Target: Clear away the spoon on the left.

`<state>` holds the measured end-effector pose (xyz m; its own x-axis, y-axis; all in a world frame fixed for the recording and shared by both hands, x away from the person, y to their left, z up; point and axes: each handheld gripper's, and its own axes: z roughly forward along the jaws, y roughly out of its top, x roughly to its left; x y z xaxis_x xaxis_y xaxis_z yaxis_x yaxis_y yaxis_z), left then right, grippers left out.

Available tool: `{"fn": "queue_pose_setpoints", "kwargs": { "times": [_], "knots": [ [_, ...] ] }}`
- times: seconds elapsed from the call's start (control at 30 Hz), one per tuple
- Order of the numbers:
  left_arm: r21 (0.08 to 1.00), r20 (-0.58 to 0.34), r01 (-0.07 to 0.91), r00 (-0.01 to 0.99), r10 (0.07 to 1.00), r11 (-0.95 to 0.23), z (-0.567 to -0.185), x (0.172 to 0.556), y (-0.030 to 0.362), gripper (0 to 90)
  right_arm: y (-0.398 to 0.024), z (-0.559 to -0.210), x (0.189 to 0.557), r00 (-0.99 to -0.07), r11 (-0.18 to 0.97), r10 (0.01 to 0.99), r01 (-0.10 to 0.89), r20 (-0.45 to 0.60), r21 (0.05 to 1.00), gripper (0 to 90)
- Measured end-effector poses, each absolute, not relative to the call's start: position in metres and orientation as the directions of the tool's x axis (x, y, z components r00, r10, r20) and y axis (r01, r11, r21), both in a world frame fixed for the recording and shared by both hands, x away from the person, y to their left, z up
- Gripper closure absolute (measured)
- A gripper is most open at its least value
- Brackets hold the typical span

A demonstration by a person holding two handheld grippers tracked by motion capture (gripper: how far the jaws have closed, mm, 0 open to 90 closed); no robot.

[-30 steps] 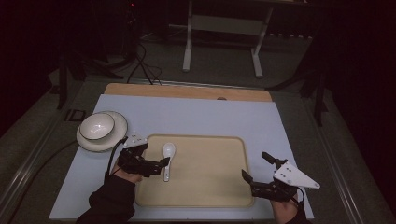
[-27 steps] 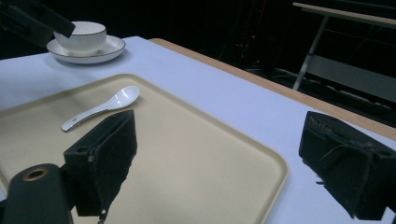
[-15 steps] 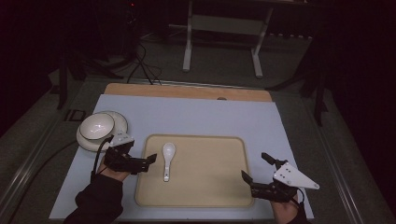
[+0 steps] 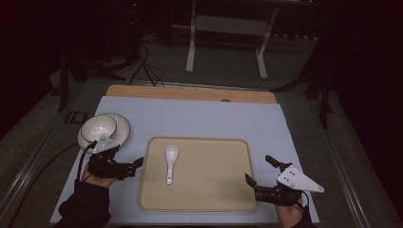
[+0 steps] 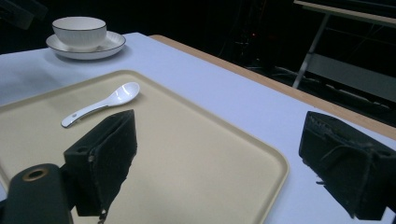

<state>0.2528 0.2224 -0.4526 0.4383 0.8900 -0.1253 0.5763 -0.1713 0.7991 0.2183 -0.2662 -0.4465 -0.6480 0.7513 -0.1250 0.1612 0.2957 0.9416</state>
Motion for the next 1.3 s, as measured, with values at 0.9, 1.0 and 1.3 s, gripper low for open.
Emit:
{"fn": "queue_pose_setpoints", "kwargs": {
  "times": [0.9,1.0,1.3],
  "knots": [
    [0.764,-0.113,0.627,0.363,0.925,-0.153,-0.494,0.245,0.239,1.5,-0.265,-0.447,0.218,-0.659,0.305,0.741,0.159,-0.129,0.939,11.3],
    [0.759,-0.114,0.633,0.360,0.926,-0.152,-0.496,0.244,0.240,1.5,-0.265,-0.447,0.218,-0.663,0.308,0.737,0.157,-0.131,0.938,11.3],
    [0.757,-0.132,0.636,0.373,0.918,-0.149,-0.500,0.245,0.238,1.5,-0.267,-0.447,0.219,-0.664,0.298,0.739,0.166,-0.117,0.940,11.3]
  ]
}}
